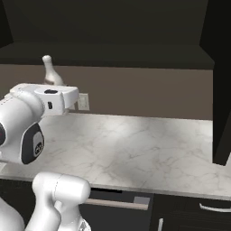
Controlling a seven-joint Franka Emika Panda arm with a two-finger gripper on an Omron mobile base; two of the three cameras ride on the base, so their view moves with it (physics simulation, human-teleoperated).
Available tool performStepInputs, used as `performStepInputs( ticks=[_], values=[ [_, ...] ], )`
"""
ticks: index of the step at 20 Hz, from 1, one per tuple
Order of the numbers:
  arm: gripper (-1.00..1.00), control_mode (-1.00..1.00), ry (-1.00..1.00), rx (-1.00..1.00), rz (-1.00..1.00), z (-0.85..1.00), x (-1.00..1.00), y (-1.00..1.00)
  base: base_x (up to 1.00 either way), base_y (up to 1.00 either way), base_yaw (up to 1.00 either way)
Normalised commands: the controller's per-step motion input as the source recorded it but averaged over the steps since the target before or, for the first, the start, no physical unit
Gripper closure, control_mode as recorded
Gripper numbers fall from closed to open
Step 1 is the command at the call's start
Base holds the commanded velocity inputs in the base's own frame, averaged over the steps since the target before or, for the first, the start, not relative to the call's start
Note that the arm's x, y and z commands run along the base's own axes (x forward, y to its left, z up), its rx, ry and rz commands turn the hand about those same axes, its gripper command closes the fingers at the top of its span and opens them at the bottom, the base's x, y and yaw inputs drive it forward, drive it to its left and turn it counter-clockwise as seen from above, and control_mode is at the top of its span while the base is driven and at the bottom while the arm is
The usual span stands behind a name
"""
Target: Open the cabinet directly in front. Then move the liquor and the cup to the dining counter with the jar on it.
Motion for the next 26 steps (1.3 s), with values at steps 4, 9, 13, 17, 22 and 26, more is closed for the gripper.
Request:
performStepInputs(
  ticks=[4, 9, 13, 17, 22, 26],
  values=[
    [1.00, 1.00, 0.00, 0.00, 0.00, 0.00, 0.00, 0.00, -0.38, 0.00, 0.01],
    [1.00, 1.00, 0.00, 0.00, 0.00, 0.00, 0.00, 0.00, -0.94, 0.00, 0.27],
    [1.00, 1.00, 0.00, 0.00, 0.00, 0.00, 0.00, 0.00, -0.99, -0.04, 0.54],
    [1.00, 1.00, 0.00, 0.00, 0.00, 0.00, 0.00, 0.00, -0.69, -0.15, 0.82],
    [1.00, 1.00, 0.00, 0.00, 0.00, 0.00, 0.00, 0.00, -0.42, -0.02, 0.89],
    [1.00, 1.00, 0.00, 0.00, 0.00, 0.00, 0.00, 0.00, -0.21, 0.00, 0.94]
  ],
)
